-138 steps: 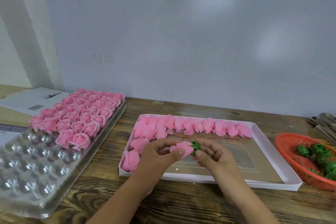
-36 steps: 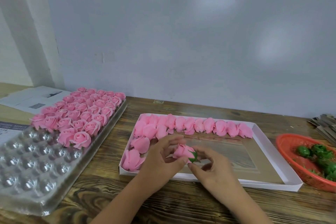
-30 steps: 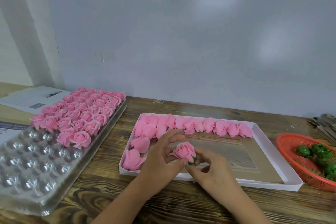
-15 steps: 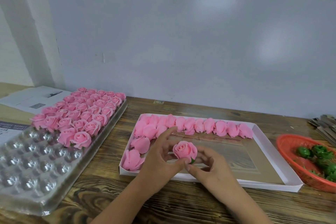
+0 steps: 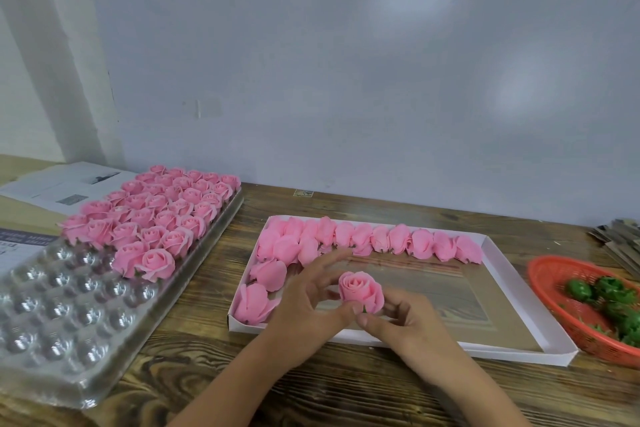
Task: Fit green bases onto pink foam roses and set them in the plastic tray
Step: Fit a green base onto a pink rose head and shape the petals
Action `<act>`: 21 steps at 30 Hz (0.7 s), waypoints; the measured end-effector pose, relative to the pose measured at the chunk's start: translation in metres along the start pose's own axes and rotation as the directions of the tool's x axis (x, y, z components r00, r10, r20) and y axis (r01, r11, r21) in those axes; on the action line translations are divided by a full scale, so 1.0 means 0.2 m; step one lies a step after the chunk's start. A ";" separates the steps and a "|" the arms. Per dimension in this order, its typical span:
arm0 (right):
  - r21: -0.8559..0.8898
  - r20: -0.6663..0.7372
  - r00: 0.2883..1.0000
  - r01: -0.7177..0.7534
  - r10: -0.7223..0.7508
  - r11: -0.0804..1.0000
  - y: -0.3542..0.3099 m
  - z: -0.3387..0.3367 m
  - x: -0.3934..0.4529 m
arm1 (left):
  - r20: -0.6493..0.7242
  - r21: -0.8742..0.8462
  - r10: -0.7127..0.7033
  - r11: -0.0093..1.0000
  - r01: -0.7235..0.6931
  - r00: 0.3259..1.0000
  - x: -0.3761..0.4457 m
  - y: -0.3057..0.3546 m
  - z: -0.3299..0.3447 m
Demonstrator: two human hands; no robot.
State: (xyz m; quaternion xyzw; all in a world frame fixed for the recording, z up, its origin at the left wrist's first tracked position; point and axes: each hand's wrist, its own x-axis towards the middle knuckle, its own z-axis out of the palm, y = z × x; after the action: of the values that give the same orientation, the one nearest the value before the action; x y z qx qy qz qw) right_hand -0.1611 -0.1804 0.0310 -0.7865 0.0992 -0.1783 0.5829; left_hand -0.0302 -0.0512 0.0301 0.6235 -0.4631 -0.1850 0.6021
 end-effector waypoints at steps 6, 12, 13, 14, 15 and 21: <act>-0.164 0.000 1.000 -0.016 0.016 0.986 0.01 0.02 0.00 | -0.009 -0.082 0.048 0.995 -0.049 0.999 -0.01 0.04 -0.01; -0.159 0.034 0.999 0.027 -0.021 0.987 0.00 0.02 -0.01 | 0.063 -0.068 0.051 0.997 -0.047 0.997 -0.01 0.02 -0.01; -0.155 0.032 0.999 0.031 -0.027 0.987 0.00 0.02 -0.01 | 0.071 -0.068 0.052 0.997 -0.048 0.996 0.00 0.03 -0.01; -0.147 0.030 0.999 0.035 -0.031 0.989 0.00 0.01 -0.01 | 0.081 -0.070 0.057 0.996 -0.051 0.995 -0.01 0.03 -0.01; -0.135 0.027 0.999 0.041 -0.038 0.990 0.00 0.01 -0.01 | 0.094 -0.078 0.064 0.995 -0.057 0.994 -0.01 0.04 0.00; -0.141 -0.024 0.999 0.022 -0.025 0.990 0.00 0.01 -0.01 | 0.194 -0.002 0.009 1.000 -0.009 0.981 -0.01 0.02 -0.01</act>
State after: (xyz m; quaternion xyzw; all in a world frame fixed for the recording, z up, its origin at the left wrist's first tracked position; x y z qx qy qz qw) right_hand -0.1628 -0.1782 0.0298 -0.8243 0.1099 -0.1880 0.5226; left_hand -0.0306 -0.0478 0.0341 0.6001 -0.5221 -0.2425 0.5554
